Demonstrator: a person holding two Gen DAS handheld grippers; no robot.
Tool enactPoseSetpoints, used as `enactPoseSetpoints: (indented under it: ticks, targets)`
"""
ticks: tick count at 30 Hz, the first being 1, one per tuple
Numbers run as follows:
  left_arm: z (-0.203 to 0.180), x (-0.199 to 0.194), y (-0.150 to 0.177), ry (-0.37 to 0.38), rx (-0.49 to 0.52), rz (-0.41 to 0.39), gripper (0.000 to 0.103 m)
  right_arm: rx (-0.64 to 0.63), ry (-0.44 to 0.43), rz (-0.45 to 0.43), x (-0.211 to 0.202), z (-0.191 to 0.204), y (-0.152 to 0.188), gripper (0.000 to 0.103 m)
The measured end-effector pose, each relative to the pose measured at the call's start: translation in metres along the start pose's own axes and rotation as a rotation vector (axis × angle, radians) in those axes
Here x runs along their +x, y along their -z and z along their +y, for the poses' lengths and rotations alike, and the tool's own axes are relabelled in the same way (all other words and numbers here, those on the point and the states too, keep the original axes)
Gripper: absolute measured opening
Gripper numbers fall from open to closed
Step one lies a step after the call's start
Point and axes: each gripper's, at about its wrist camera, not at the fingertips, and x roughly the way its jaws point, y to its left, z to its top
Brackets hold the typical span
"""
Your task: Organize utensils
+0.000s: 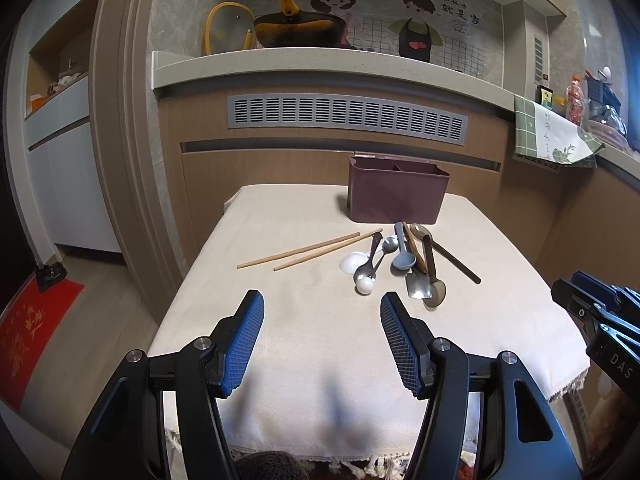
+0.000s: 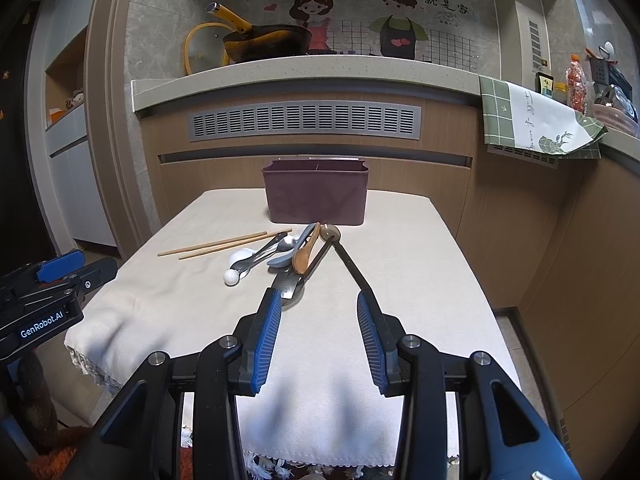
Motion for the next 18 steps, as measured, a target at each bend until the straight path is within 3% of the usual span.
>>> enactPoseSetpoints:
  ticks: [18]
  targets:
    - [-0.0014, 0.0078, -0.0002, 0.011, 0.005, 0.021, 0.061, -0.003, -0.005, 0.004, 0.0033, -0.0032, 0.0010, 0.037]
